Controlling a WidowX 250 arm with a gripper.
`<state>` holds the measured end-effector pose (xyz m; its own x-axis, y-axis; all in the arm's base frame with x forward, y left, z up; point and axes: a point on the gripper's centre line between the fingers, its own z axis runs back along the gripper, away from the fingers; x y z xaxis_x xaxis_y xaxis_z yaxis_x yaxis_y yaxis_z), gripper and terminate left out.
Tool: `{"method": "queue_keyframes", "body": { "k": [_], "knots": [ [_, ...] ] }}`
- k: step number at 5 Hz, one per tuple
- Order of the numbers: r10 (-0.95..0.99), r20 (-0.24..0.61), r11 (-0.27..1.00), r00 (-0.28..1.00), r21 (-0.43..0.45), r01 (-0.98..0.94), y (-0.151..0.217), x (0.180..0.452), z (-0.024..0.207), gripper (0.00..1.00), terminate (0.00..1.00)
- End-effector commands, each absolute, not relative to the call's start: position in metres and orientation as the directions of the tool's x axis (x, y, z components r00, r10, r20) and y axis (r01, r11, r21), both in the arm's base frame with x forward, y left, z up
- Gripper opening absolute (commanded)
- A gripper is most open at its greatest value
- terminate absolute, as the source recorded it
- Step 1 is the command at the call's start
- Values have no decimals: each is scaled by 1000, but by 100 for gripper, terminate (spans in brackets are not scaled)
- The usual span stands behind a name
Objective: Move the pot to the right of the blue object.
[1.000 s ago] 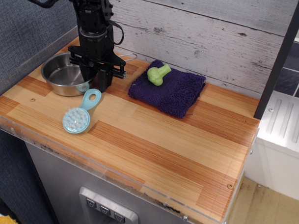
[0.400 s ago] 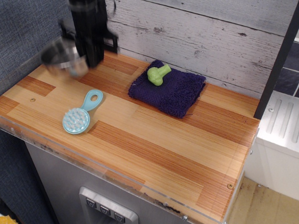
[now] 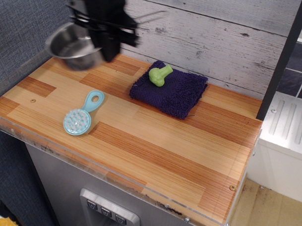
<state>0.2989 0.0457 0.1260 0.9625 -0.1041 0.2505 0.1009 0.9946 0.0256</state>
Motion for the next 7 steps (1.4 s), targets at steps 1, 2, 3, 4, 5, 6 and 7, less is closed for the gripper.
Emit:
{"method": "queue_keyframes", "body": {
  "k": [1,2,3,4,5,6,7],
  "knots": [
    [-197,177,979,964,-8,202,-38,237,116,0,0],
    [-265,123,964,956,-4,268,-85,228,91,0,0],
    [-277,92,960,956,-7,279,-86,237,70,0,0],
    [-265,72,964,961,-7,267,-81,252,56,0,0],
    [-252,72,967,965,-7,253,-75,258,55,0,0],
    [-245,56,969,968,-12,246,-69,258,49,0,0],
    [-258,53,966,965,-13,259,-69,257,49,0,0]
  ]
}}
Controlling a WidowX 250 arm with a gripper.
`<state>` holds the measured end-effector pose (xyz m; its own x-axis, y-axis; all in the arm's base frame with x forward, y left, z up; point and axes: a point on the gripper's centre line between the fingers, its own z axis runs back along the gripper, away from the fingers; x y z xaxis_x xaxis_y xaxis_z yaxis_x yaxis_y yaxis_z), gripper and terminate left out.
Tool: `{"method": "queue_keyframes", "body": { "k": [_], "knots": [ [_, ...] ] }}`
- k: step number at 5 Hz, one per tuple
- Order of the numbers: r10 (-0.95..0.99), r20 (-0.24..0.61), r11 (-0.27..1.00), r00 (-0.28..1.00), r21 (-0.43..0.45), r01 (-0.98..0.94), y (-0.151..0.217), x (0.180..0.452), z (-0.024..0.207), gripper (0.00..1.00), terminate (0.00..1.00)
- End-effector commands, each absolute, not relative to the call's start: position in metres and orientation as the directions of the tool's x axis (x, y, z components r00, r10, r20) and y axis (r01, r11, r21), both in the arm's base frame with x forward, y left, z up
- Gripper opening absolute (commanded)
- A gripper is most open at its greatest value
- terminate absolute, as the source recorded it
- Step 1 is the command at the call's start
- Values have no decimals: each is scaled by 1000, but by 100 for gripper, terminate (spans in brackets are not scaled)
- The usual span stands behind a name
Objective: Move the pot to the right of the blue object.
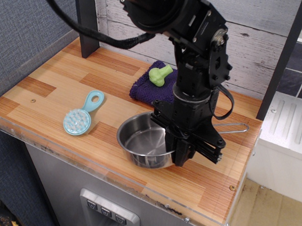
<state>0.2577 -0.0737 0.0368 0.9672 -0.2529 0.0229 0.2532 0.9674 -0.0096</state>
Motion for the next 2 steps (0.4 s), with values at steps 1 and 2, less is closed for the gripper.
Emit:
{"method": "queue_keyframes", "body": {
  "k": [1,2],
  "knots": [
    [-292,45,956,955,-23,293,-74,256,51,100,0],
    [-319,61,946,946,-43,322,-79,256,58,100,0]
  ]
}}
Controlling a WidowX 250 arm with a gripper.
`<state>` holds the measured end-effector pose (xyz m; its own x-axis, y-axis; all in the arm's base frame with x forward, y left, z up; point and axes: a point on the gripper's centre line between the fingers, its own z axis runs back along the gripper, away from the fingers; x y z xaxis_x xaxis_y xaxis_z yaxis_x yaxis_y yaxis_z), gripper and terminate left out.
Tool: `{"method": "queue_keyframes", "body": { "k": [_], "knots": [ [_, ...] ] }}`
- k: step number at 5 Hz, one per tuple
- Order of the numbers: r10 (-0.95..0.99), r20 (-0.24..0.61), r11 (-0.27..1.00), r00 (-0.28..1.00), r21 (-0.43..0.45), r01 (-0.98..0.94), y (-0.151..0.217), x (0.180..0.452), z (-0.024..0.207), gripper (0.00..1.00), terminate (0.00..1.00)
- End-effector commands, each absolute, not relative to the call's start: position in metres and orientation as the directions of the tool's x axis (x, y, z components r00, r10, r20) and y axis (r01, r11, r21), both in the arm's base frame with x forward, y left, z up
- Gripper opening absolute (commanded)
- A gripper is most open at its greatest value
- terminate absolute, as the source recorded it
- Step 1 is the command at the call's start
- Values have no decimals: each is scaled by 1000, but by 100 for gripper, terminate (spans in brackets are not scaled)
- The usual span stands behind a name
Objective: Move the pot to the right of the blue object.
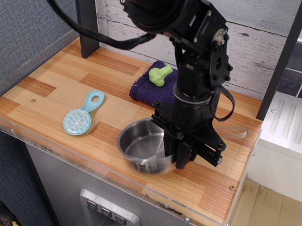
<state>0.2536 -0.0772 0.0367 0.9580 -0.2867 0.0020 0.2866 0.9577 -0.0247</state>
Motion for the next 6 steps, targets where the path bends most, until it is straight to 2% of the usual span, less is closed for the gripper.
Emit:
{"method": "queue_keyframes", "body": {
  "k": [1,2,3,4,6],
  "knots": [
    [-317,104,945,943,-53,324,-77,257,77,100,0],
    [-138,176,987,975,-54,150,-43,255,118,100,0],
    [42,226,998,973,-56,-30,3,254,142,100,0],
    [112,259,993,959,-71,-97,35,260,138,100,0],
    [72,244,997,967,-54,-60,49,275,130,100,0]
  ]
}}
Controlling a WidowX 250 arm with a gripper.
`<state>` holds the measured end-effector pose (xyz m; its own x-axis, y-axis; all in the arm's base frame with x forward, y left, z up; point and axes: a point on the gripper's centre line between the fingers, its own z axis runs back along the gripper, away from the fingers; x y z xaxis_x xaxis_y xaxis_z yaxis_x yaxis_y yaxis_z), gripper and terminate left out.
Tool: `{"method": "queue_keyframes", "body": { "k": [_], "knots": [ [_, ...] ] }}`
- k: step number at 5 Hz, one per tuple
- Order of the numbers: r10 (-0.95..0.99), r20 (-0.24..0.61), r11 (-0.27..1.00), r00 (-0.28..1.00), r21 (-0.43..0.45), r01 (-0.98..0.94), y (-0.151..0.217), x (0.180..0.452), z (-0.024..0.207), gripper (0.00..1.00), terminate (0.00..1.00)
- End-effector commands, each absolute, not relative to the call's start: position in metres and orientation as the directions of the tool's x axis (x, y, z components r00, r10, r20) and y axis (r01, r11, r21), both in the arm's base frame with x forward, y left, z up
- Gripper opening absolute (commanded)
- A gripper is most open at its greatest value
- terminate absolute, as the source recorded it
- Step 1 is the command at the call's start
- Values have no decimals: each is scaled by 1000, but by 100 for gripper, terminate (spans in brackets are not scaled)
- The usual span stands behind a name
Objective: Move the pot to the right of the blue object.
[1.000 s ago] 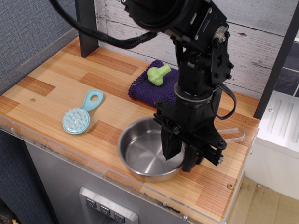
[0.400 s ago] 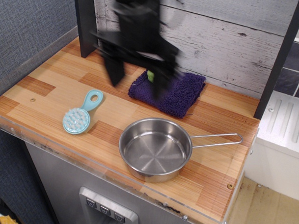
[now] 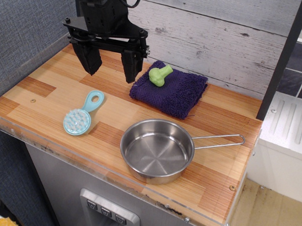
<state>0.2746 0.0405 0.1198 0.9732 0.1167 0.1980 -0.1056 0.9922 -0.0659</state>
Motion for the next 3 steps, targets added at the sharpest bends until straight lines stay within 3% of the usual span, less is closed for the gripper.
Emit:
{"method": "queue_keyframes", "body": {
  "k": [1,2,3],
  "knots": [
    [20,242,999,970,-44,-10,49,282,129,100,0],
    [-79,173,995,982,-48,89,55,283,131,100,0],
    [-79,173,995,982,-48,89,55,283,131,100,100]
  ]
}}
